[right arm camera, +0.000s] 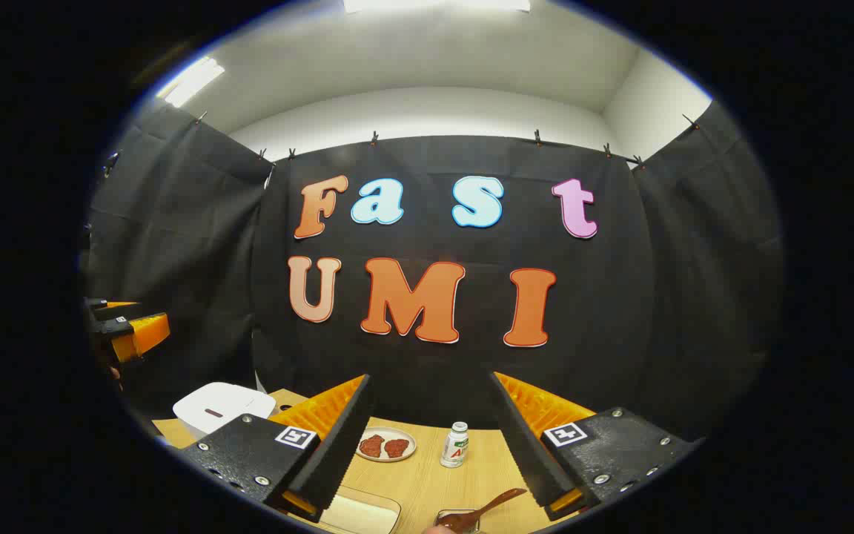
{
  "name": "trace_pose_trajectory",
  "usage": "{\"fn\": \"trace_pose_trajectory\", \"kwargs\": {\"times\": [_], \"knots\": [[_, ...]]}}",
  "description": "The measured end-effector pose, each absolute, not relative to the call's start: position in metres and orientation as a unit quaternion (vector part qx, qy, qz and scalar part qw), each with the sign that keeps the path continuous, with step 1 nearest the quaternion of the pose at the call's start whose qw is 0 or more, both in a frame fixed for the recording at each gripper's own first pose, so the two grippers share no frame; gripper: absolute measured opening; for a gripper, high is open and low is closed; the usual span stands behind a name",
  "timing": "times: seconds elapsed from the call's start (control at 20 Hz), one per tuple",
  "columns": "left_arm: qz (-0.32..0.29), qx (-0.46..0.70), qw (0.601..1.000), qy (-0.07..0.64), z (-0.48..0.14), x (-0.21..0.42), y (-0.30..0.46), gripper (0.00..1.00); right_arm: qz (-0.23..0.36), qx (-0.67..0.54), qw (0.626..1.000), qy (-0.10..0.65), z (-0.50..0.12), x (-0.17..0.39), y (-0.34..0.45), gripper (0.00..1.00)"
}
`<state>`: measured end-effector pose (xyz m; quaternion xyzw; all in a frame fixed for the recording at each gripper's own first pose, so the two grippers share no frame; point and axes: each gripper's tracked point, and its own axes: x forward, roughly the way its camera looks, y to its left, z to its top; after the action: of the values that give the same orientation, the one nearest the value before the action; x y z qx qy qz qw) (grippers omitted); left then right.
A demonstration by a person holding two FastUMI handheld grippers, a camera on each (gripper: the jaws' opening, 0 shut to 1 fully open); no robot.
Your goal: Close the left gripper, press the button to open the rice cooker; take a wooden spoon from the chopstick holder with the right hand, scoop a spoonful of rice and pour it into the rice cooker, then put the wooden spoon back into the chopstick holder.
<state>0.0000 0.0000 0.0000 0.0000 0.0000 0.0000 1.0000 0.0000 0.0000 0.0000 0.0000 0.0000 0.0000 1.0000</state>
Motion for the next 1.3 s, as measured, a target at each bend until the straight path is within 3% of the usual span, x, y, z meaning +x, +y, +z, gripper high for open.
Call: {"fn": "trace_pose_trajectory", "kwargs": {"times": [0.4,1.05,1.25,1.3], "knots": [[-0.035,0.010,0.999,-0.003,-0.004,0.011,-0.010,0.99,-0.004,0.003,1.000,0.023,-0.011,0.002,0.021,0.99],[-0.037,0.025,0.999,-0.012,-0.008,0.024,-0.010,0.99,-0.022,0.012,0.999,0.030,-0.019,0.012,0.014,0.96],[-0.026,0.029,0.999,-0.025,0.002,0.030,0.001,1.00,-0.028,0.010,0.999,0.023,-0.016,0.015,0.009,0.99],[-0.022,0.024,0.999,-0.027,0.005,0.032,0.005,1.00,-0.029,0.010,0.999,0.024,-0.017,0.016,0.008,0.96]]}}
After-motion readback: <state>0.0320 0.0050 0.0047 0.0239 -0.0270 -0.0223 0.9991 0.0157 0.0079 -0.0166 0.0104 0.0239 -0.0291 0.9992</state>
